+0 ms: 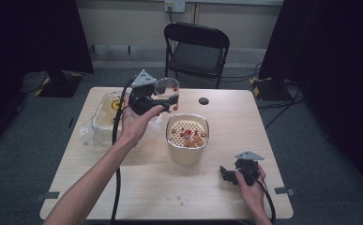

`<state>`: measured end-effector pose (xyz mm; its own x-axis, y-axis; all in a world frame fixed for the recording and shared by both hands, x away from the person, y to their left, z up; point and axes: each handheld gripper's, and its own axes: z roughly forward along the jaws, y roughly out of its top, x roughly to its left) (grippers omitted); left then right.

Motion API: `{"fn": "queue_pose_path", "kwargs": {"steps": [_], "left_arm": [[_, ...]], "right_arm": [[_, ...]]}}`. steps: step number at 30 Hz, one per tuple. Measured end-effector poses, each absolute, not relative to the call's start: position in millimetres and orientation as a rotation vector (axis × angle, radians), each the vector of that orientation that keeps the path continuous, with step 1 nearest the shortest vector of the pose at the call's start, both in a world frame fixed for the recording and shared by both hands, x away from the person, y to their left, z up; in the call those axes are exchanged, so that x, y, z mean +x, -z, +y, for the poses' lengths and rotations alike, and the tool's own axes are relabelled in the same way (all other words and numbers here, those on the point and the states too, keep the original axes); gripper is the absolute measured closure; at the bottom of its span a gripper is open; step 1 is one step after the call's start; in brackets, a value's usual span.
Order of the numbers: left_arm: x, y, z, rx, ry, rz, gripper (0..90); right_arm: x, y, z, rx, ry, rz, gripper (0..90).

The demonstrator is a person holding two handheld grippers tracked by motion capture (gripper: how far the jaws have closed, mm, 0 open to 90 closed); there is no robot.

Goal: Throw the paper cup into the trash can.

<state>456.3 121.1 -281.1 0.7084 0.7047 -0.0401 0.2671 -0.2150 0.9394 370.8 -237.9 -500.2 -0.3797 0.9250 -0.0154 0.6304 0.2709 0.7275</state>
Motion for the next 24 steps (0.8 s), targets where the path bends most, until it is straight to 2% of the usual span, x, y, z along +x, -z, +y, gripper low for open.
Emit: {"fn": "queue_pose_path", "kwargs": {"steps": [14, 24], "left_arm": [[465.1, 274.2, 173.1, 1.751, -0.574, 0.890, 38.3], [470.8, 288.2, 216.0, 1.731, -0.645, 1.005, 37.9]], "right_arm": [[370.8, 500.2, -237.9, 1.402, -0.896, 2.107, 8.5], [370.8, 500.2, -237.9, 1.402, -0.896, 2.107, 8.6]]}}
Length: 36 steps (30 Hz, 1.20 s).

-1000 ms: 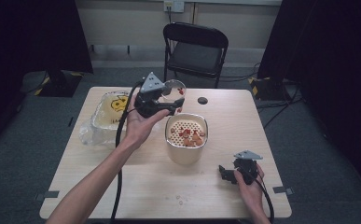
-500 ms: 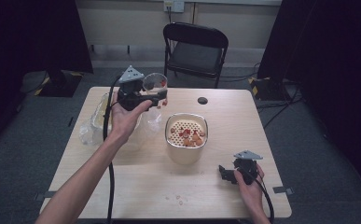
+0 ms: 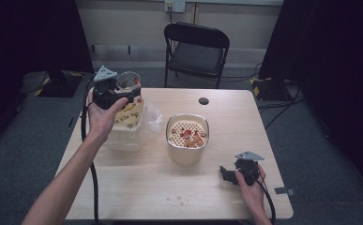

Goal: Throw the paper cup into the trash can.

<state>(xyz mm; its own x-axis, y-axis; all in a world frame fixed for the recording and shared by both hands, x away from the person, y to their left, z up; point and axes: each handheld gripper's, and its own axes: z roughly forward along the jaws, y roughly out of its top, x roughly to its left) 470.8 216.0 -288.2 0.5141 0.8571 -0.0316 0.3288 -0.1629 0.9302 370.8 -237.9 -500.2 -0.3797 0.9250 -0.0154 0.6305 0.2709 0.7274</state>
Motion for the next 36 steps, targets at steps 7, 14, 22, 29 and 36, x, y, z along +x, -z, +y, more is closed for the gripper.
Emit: {"fn": "queue_pose_path", "kwargs": {"steps": [7, 14, 22, 29, 36], "left_arm": [[473.3, 290.7, 234.6, 1.729, -0.655, 1.058, 37.1], [477.1, 300.2, 246.0, 1.726, -0.658, 1.120, 33.5], [478.9, 302.6, 255.3, 1.718, -0.665, 1.122, 16.3], [477.9, 301.9, 254.3, 1.720, -0.644, 1.119, 16.7], [458.9, 306.7, 244.1, 1.752, -0.577, 1.063, 21.4]], "right_arm": [[370.8, 500.2, -237.9, 1.402, -0.896, 2.107, 8.6], [370.8, 500.2, -237.9, 1.402, -0.896, 2.107, 8.6], [370.8, 500.2, -237.9, 1.402, -0.896, 2.107, 8.6], [370.8, 500.2, -237.9, 1.402, -0.896, 2.107, 8.6], [370.8, 500.2, -237.9, 1.402, -0.896, 2.107, 8.6]]}}
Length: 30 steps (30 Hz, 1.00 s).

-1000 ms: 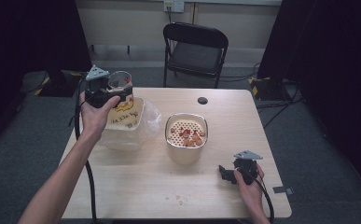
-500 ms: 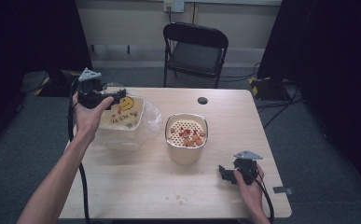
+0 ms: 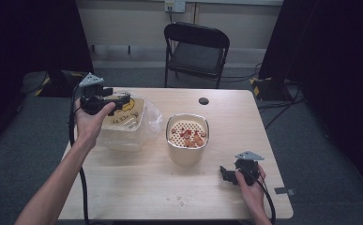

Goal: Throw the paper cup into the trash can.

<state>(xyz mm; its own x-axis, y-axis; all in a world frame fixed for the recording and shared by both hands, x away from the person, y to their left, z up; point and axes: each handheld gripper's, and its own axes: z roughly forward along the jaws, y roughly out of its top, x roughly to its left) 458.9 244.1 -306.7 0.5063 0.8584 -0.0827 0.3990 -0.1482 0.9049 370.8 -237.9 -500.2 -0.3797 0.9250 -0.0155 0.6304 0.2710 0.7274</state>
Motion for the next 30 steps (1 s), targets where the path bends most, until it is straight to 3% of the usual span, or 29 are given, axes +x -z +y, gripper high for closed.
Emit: {"fn": "queue_pose_path", "kwargs": {"steps": [18, 30], "left_arm": [[368.8, 329.2, 219.6, 1.804, -0.556, 0.846, 21.1], [325.3, 382.3, 198.2, 1.898, -0.453, 0.771, 21.0]], "right_arm": [[370.8, 500.2, -237.9, 1.402, -0.896, 2.107, 8.6], [370.8, 500.2, -237.9, 1.402, -0.896, 2.107, 8.6]]}}
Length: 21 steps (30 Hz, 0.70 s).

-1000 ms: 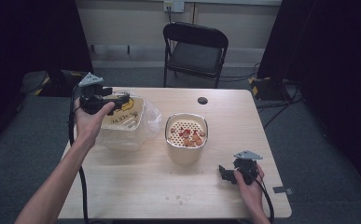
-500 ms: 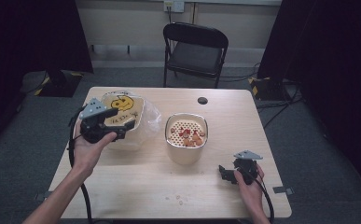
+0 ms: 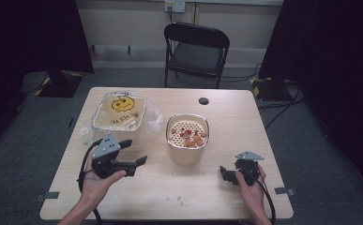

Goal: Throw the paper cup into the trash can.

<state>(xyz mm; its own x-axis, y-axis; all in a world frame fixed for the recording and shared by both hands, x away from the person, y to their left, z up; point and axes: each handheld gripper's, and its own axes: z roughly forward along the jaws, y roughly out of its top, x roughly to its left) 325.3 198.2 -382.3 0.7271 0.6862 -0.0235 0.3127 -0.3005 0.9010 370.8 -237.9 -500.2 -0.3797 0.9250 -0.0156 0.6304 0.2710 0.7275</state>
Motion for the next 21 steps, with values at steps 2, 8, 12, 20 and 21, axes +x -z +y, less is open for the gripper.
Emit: {"fn": "queue_pose_path", "kwargs": {"steps": [2, 8, 12, 20, 21], "left_arm": [[320.2, 394.6, 195.3, 1.912, -0.432, 0.766, 21.0], [312.2, 435.9, 190.9, 1.957, -0.322, 0.816, 20.0], [314.6, 461.8, 193.4, 2.022, -0.344, 0.880, 19.4], [326.4, 489.3, 202.0, 2.093, -0.353, 0.988, 18.4], [327.4, 491.5, 202.8, 2.102, -0.363, 0.999, 18.8]], "right_arm": [[370.8, 500.2, -237.9, 1.402, -0.896, 2.107, 8.6], [370.8, 500.2, -237.9, 1.402, -0.896, 2.107, 8.6], [370.8, 500.2, -237.9, 1.402, -0.896, 2.107, 8.6], [370.8, 500.2, -237.9, 1.402, -0.896, 2.107, 8.6], [370.8, 500.2, -237.9, 1.402, -0.896, 2.107, 8.6]]}}
